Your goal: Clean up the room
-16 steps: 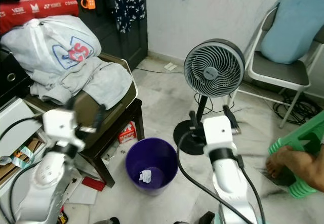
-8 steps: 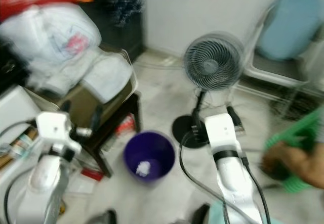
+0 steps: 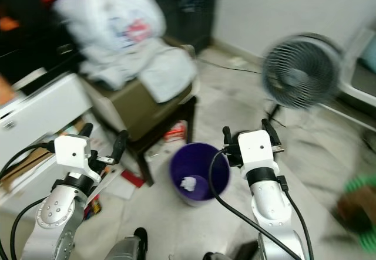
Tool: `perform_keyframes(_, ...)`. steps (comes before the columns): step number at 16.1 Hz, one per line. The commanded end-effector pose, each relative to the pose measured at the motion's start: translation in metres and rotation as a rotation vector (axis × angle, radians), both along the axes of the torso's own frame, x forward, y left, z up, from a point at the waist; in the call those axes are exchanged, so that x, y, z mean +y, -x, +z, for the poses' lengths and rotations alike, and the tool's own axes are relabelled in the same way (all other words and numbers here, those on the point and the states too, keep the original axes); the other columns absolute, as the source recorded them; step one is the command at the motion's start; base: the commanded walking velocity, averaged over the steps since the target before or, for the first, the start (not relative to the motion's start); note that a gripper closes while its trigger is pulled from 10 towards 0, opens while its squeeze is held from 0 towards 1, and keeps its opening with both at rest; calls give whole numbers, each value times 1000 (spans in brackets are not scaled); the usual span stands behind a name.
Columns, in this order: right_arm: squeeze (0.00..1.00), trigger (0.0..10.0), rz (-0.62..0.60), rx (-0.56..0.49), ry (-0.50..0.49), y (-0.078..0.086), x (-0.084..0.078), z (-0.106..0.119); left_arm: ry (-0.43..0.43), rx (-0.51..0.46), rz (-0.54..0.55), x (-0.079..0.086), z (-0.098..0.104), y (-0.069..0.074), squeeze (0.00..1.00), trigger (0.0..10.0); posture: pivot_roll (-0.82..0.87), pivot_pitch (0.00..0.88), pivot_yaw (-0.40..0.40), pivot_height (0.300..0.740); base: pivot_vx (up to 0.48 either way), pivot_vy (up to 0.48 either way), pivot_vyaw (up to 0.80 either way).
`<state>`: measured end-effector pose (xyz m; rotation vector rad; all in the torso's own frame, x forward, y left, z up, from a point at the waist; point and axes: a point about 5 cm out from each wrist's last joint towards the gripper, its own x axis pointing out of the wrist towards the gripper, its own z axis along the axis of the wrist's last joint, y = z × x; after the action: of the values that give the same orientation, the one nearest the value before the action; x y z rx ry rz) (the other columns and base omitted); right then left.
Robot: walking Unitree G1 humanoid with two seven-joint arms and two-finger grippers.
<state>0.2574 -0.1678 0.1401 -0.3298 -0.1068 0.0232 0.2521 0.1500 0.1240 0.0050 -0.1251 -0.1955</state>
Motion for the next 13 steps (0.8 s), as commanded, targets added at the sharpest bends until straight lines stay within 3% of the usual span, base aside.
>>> perform_keyframes(1, 0, 10000, 14, 1, 5, 1, 2, 2, -4, -7, -19, -2, 4, 1, 0, 10000, -55, 201, -18, 740, 0, 0, 800)
perform_keyframes(4, 0, 10000, 16, -3, 11, -4, -1, 4, -10, -8, -33, -4, 5, -1, 0, 10000, -52, 205, -19, 740, 0, 0, 748)
perform_keyframes(13, 0, 10000, 25, -33, 13, -12, 5, 13, -64, -50, -51, -10, 16, -5, 0, 10000, -57, 266, -20, 740, 0, 0, 0)
